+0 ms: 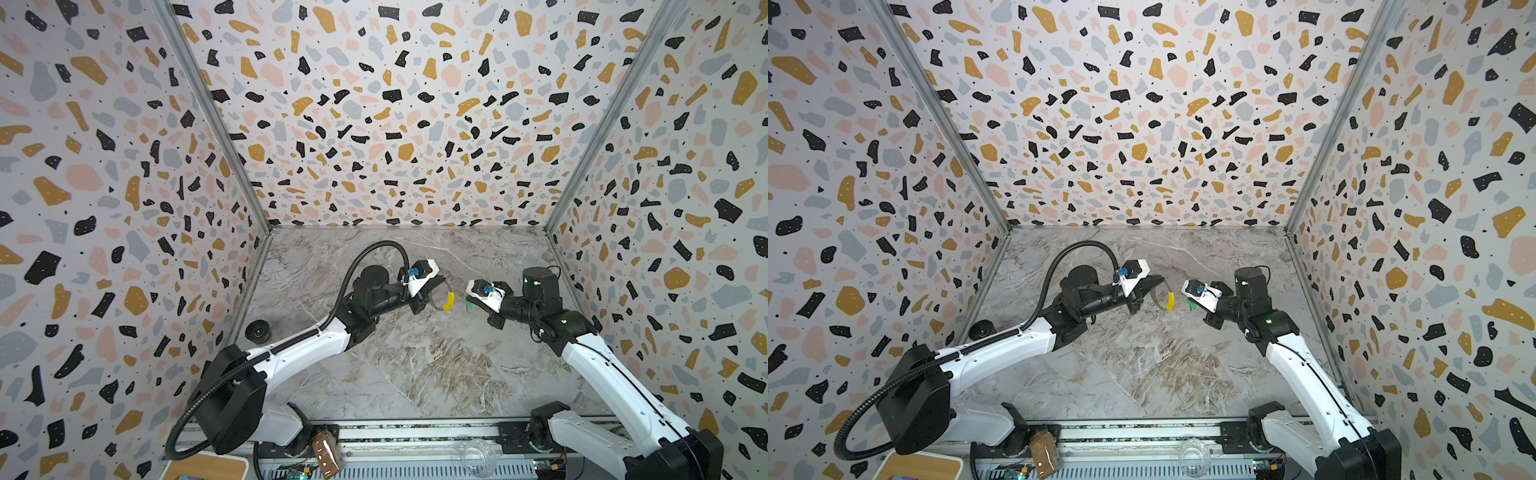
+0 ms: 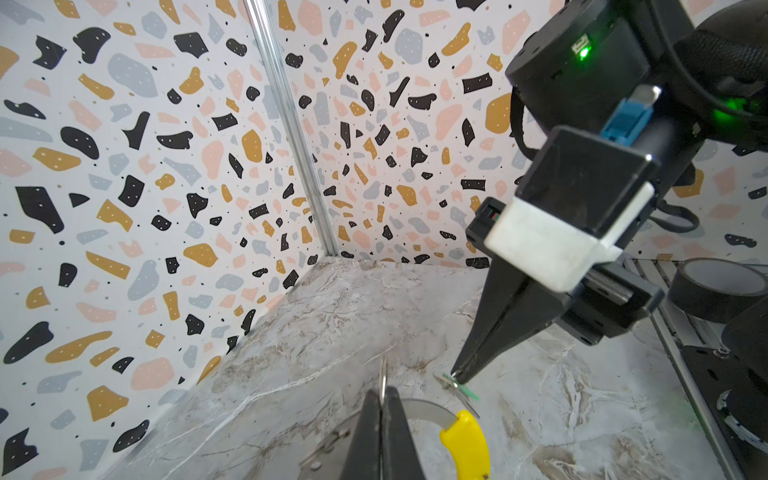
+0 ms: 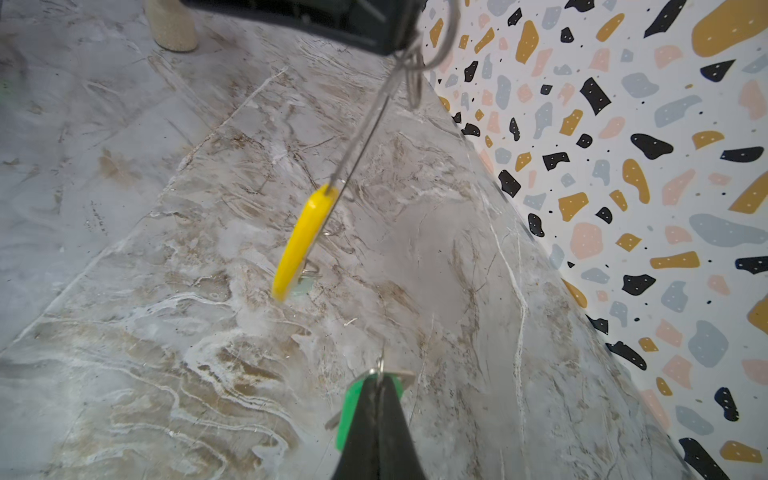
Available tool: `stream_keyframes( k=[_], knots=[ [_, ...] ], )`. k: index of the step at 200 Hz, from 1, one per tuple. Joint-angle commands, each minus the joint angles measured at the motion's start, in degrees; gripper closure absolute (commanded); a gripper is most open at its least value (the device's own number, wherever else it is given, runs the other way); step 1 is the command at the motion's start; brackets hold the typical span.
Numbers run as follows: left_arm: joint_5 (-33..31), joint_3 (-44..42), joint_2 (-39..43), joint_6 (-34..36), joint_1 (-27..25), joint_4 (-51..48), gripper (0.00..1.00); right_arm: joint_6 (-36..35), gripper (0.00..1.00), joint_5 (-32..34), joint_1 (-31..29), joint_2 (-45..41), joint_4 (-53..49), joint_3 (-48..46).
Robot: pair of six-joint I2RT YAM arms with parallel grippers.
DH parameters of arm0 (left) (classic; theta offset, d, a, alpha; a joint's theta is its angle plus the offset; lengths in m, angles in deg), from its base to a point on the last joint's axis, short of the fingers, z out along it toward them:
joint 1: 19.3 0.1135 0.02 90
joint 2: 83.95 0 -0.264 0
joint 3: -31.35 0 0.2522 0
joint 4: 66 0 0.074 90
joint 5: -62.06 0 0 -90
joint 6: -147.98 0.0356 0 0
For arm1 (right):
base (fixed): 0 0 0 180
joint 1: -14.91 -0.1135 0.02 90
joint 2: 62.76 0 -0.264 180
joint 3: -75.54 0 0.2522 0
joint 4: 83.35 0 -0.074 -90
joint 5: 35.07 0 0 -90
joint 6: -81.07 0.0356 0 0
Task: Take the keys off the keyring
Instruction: 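Pull the right gripper away from the left gripper, drawing the green-tag key off the ring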
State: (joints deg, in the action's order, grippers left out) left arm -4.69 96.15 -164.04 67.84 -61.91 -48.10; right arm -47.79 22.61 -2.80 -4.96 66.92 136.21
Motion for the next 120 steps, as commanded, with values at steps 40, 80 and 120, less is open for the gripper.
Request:
stream_keyframes(
  k=[40, 80, 120],
  knots=[
    [-6.0, -5.3, 3.9, 1.6, 0.6, 2.0, 1.00, 0.5, 1.00, 6.7, 0.7, 3.3, 0.1, -6.2],
    [-10.4, -9.6, 7.2, 0.6, 0.5, 3.6, 1.00, 0.8, 1.00, 14.2, -0.9, 7.9, -0.5, -9.4],
    [-12.7, -11.9, 8.9, -0.9, 0.5, 3.6, 1.00, 2.0, 1.00, 20.7, -4.1, 15.8, 2.1, -9.7]
  ],
)
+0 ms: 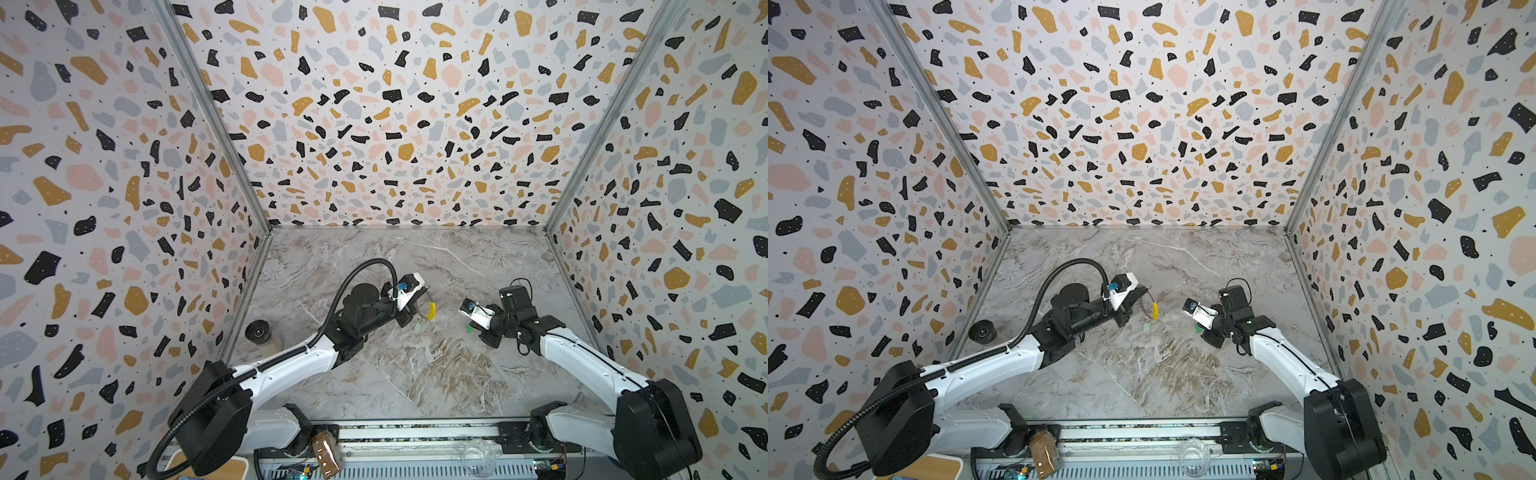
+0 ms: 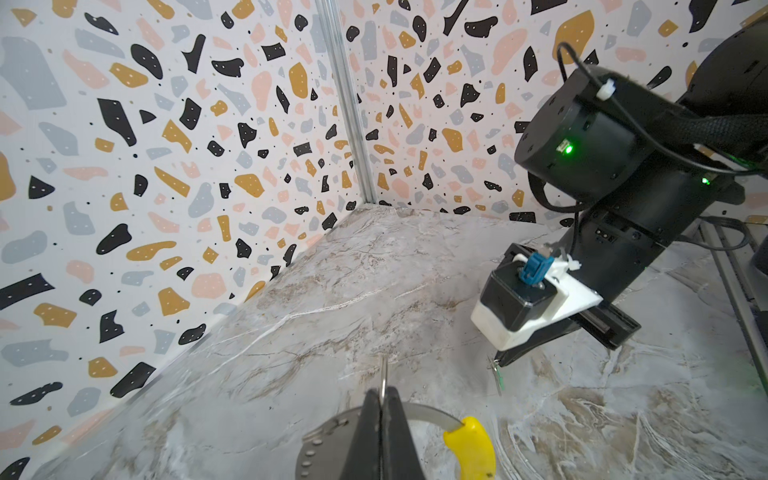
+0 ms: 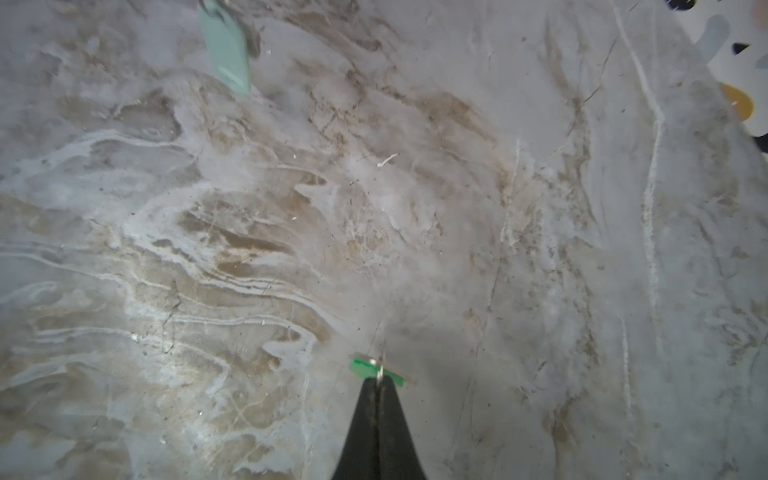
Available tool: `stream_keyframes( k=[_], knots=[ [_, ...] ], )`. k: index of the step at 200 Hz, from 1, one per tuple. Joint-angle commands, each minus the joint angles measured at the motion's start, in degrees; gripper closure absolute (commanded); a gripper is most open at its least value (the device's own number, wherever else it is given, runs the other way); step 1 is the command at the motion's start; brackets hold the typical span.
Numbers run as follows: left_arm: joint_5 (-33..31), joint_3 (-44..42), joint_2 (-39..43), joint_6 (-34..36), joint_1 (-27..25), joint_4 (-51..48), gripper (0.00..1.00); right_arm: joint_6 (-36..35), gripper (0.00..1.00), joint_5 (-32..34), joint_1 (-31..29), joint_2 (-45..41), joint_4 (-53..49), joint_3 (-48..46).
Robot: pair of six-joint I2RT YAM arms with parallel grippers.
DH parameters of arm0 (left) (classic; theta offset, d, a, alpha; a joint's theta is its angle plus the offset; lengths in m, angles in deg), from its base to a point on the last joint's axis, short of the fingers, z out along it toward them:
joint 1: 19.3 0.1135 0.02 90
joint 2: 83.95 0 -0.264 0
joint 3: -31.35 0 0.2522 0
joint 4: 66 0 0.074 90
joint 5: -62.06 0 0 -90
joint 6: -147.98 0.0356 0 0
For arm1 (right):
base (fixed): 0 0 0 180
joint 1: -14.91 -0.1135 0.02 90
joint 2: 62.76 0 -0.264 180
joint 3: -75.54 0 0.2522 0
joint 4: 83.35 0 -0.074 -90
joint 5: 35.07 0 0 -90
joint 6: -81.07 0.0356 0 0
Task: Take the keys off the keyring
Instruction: 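Pull the right gripper away from the left gripper, drawing the green-tag key off the ring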
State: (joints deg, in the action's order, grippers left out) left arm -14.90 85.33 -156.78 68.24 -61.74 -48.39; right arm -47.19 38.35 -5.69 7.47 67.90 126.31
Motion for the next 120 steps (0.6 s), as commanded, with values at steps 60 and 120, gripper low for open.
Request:
stream_keyframes(
  k=[60, 120],
  knots=[
    [-7.5, -2.3, 3.8, 0.6, 0.4, 0.1, 1.00, 4.3, 0.89, 7.7, -2.9, 12.8, 6.9, 4.6],
    [-12.6, -2.0, 4.9, -0.1, 0.4, -4.0, 1.00, 5.2, 0.60, 11.4, -2.4, 12.1, 8.4, 7.1]
  ],
)
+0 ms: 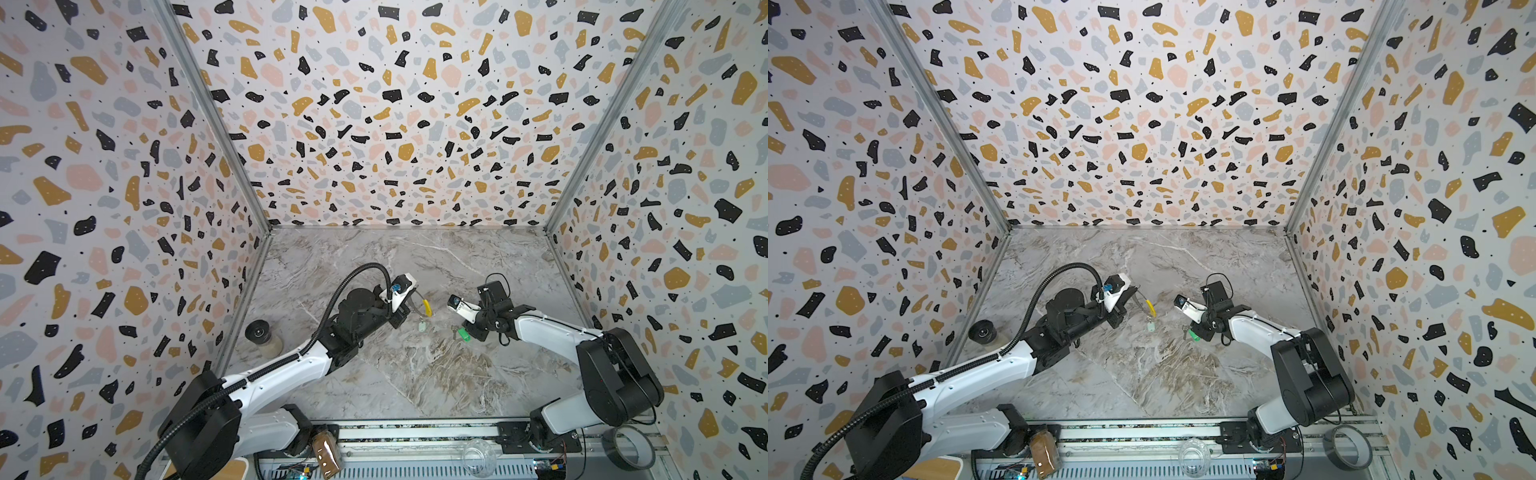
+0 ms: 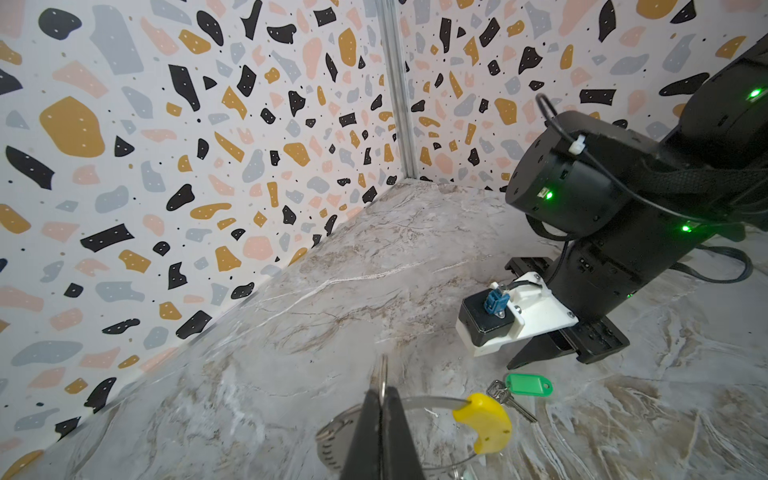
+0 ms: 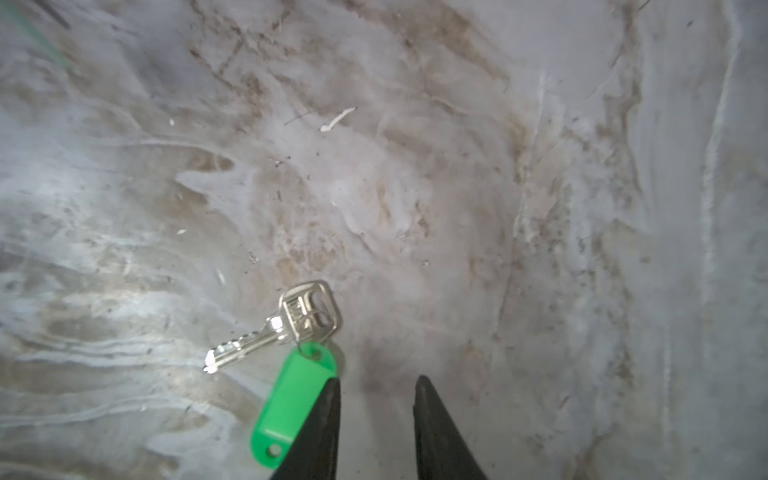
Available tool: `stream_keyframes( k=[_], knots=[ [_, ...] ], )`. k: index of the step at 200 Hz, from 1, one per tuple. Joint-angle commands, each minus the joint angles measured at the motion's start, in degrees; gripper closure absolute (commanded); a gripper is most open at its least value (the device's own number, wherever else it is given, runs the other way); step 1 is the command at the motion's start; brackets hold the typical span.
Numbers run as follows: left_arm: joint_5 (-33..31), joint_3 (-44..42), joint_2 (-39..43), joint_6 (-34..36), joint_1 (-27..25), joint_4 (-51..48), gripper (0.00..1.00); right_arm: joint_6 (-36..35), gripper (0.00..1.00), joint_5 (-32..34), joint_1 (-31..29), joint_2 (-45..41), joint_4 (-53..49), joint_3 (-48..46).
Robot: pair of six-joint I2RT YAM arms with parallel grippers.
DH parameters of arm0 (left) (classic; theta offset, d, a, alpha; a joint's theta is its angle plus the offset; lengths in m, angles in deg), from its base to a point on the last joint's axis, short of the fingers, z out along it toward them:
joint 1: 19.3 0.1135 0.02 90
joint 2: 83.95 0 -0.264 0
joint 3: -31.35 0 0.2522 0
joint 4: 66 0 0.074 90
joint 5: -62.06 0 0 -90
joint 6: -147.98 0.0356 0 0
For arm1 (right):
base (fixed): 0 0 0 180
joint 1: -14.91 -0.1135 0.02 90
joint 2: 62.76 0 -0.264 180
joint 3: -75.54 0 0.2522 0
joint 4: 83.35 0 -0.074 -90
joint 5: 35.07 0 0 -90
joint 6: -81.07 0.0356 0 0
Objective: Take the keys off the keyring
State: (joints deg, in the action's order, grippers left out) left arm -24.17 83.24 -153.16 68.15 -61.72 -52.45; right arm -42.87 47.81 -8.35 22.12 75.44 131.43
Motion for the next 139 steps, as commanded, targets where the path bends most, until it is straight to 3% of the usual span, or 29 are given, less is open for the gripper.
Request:
stream_keyframes(
  k=[1, 32, 82, 139],
  knots=[
    [-3.5, 0.1, 1.3, 0.0, 0.4, 0.0, 1.00, 0.9, 0.60, 2.0, 0.4, -2.7, 0.8, 1.9],
    [-7.4, 2.5, 0.2, -1.9, 0.4, -5.9, 1.00, -0.7, 0.55, 5.1, 0.9, -7.6, 1.3, 1.0],
    [-12.8, 2.7, 3.2, -1.7, 0.4, -14.8, 1.00, 0.4, 0.48, 0.0, -0.1, -18.9, 6.2, -4.9],
    [-14.0, 6.0, 9.8, 0.2, 0.4, -30.3, 1.00, 1.3, 0.48, -1.5, -1.3, -21.6, 6.5, -6.6]
  ],
)
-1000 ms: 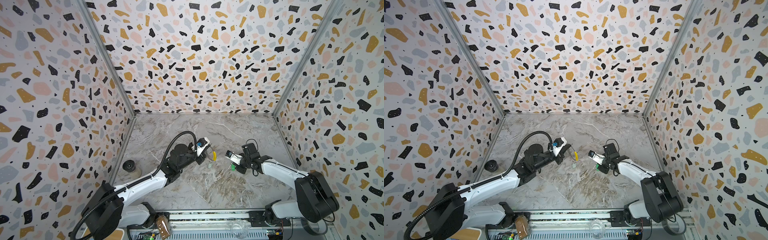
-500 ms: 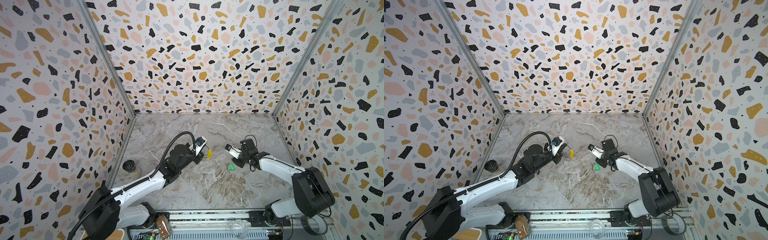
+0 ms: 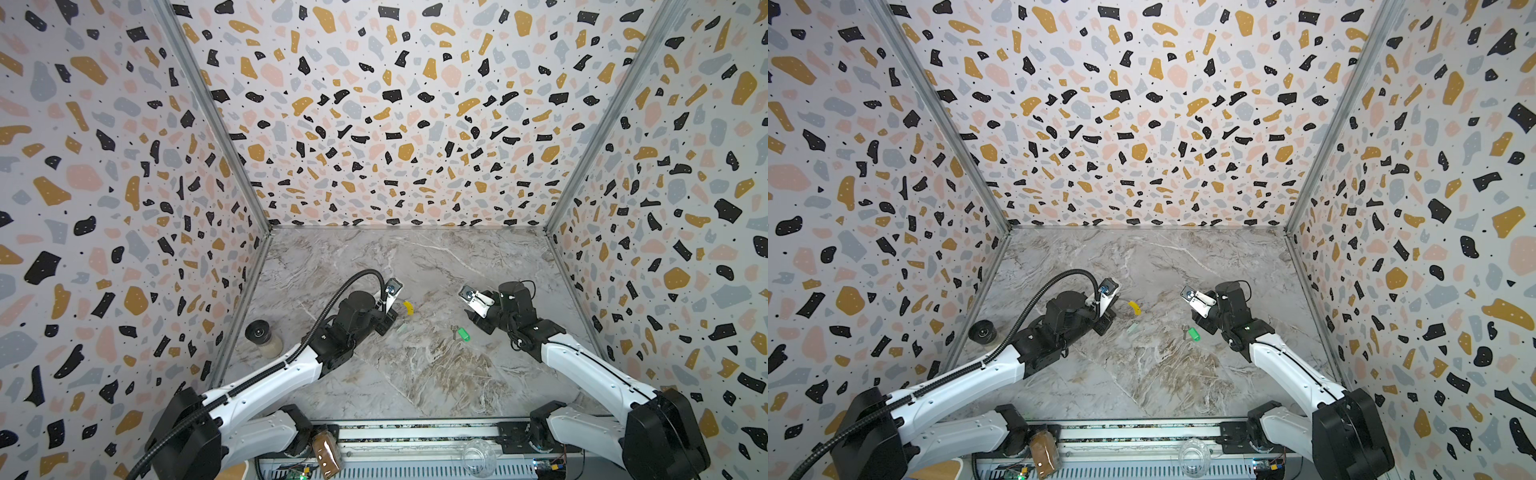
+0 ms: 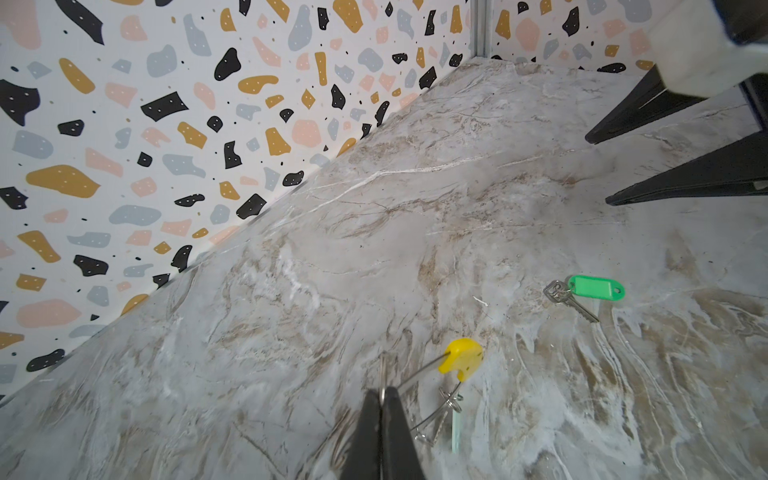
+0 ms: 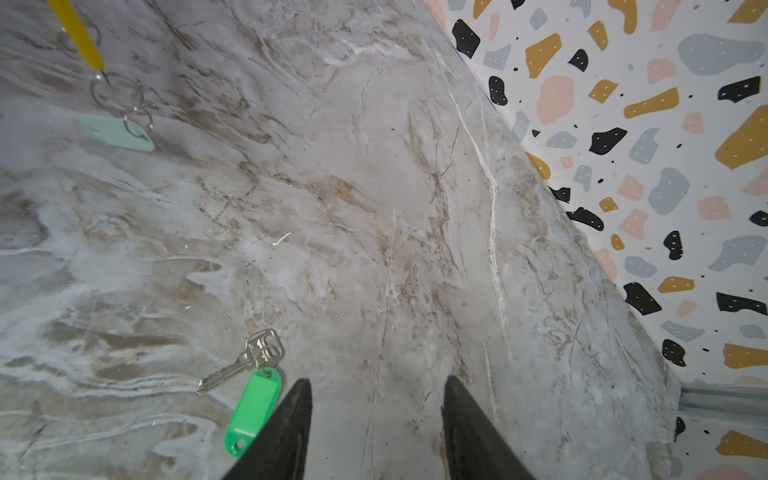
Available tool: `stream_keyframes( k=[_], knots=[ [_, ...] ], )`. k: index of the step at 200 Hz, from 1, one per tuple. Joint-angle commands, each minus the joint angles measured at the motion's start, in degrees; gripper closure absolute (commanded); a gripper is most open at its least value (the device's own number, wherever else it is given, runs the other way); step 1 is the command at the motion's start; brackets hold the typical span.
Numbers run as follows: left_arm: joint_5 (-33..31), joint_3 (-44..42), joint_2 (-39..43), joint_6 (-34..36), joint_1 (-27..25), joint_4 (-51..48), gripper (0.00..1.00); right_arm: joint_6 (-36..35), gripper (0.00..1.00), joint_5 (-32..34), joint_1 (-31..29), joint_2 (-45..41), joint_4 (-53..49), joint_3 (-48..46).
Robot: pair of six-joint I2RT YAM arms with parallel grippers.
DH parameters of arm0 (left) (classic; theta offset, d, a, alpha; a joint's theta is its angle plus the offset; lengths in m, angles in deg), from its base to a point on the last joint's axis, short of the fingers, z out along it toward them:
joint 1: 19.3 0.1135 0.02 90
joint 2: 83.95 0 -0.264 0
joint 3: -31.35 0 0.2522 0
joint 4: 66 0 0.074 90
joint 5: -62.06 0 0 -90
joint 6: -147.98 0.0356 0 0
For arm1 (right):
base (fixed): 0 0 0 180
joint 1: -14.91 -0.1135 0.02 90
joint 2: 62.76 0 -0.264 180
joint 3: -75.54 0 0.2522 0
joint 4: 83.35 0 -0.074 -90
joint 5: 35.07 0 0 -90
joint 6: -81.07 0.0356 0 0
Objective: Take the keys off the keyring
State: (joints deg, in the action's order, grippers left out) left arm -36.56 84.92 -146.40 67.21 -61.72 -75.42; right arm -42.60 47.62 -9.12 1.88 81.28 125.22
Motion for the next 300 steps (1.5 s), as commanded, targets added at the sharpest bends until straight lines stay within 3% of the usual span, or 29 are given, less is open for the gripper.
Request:
stream_keyframes(
  k=[1, 22, 52, 94, 158, 214, 273, 285, 300],
  knots=[
    [-1.5, 4.4, 3.1, 1.3, 0.4, -7.7, 1.00, 1.1, 0.48, -1.3, -0.6, -1.3, 0.7, -0.5],
    [-1.3, 6.1, 3.9, 3.0, 0.3, -13.1, 1.00, 1.2, 0.48, -0.8, -1.0, -1.1, 2.1, -1.3],
    [-0.5, 6.0, 1.0, 4.3, 0.3, -12.4, 1.00, 0.9, 0.47, -1.3, -1.0, 0.7, 4.1, -1.9],
    [2.3, 8.5, -8.9, 7.3, 0.3, -6.4, 1.00, 0.9, 0.47, -0.4, -1.2, 3.2, 4.5, -0.6],
    [4.6, 19.5, -27.5, 14.5, 0.2, -4.8, 1.00, 1.4, 0.45, 0.9, -0.7, 4.5, 6.4, 0.0],
    [2.0, 30.0, -42.2, 15.8, 0.2, -2.9, 1.00, 4.0, 0.42, 2.0, 0.2, 9.3, 6.2, 3.6],
    [5.0, 42.1, -54.3, 14.3, 0.5, -4.0, 1.00, 8.2, 0.41, 3.7, 3.2, 12.1, 4.9, 6.8],
    [5.8, 42.8, -55.3, 13.2, 0.5, -3.1, 0.88, 9.3, 0.41, 3.9, 3.8, 11.8, 5.6, 6.4],
    [6.8, 43.1, -55.7, 11.3, 0.7, -1.9, 0.83, 11.0, 0.41, 3.9, 4.1, 11.5, 5.1, 6.5]
  ],
)
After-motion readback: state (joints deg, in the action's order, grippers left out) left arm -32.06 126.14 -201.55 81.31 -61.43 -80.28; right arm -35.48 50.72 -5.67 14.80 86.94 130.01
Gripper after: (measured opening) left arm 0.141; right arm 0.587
